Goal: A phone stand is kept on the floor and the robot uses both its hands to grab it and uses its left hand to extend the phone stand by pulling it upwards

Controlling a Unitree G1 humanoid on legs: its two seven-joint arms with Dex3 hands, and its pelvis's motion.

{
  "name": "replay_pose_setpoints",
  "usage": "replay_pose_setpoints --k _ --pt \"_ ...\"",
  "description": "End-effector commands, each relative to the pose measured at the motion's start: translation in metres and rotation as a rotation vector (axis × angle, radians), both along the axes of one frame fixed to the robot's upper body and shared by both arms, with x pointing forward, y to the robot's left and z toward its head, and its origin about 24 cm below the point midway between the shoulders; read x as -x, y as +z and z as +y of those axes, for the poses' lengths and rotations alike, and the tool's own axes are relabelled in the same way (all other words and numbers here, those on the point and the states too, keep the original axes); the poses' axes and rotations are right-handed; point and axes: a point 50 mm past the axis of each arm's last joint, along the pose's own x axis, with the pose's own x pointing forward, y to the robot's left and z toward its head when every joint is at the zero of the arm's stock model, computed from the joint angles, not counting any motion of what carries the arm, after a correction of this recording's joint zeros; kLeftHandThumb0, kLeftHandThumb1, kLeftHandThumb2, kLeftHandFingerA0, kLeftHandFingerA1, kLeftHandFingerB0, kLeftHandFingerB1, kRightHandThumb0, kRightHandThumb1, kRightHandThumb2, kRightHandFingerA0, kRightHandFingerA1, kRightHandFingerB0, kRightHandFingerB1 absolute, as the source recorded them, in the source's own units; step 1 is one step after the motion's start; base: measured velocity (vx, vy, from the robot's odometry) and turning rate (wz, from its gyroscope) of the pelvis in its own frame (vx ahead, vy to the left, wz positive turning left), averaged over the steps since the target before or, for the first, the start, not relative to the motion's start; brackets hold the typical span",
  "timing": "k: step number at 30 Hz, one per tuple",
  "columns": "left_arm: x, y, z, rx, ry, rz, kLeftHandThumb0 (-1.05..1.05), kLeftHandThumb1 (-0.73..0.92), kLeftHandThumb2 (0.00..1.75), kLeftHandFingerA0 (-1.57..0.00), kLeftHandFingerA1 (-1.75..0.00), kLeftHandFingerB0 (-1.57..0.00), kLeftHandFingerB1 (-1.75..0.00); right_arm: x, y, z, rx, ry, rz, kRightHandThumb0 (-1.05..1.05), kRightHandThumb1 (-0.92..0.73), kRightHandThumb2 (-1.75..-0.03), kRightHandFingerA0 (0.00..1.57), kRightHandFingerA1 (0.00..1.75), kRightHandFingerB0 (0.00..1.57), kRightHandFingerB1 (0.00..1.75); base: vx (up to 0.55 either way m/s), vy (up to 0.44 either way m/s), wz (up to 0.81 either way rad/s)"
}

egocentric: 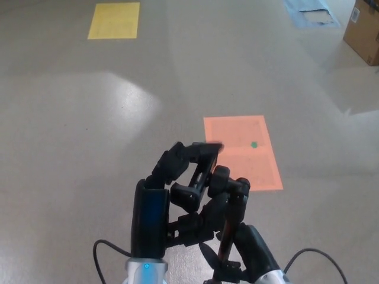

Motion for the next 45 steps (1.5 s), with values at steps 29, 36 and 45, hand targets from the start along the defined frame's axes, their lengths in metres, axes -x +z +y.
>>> replay_pose_setpoints --k 29,36,45 --pt "-0.018 0.073 -0.021 0.005 -0.01 -0.267 -0.77 0.75 0.61 -1.08 -1.45 -0.98 -1.43 0.022 -0.015 -0.009 -0.114 -0.276 -0.021 -0.61 -0.67 -0.95 1.3 1.61 1.19 1.56 0.0 0.0 0.0" --pt "-0.029 0.151 -0.031 0.003 0.006 -0.459 -0.66 0.66 1.11 -1.28 -1.32 -1.17 -1.27 0.025 -0.024 -0.012 -0.094 -0.288 0.037 -0.39 -0.85 -0.67 1.1 1.75 1.01 1.75 0.0 0.0 0.0" --pt "0.004 0.234 -0.049 0.05 -0.072 -0.672 -0.47 0.75 0.56 -0.86 -1.75 -0.65 -1.71 0.032 -0.033 -0.017 -0.082 -0.315 0.085 -0.38 -0.85 -0.65 1.07 1.75 0.96 1.75 0.0 0.0 0.0"
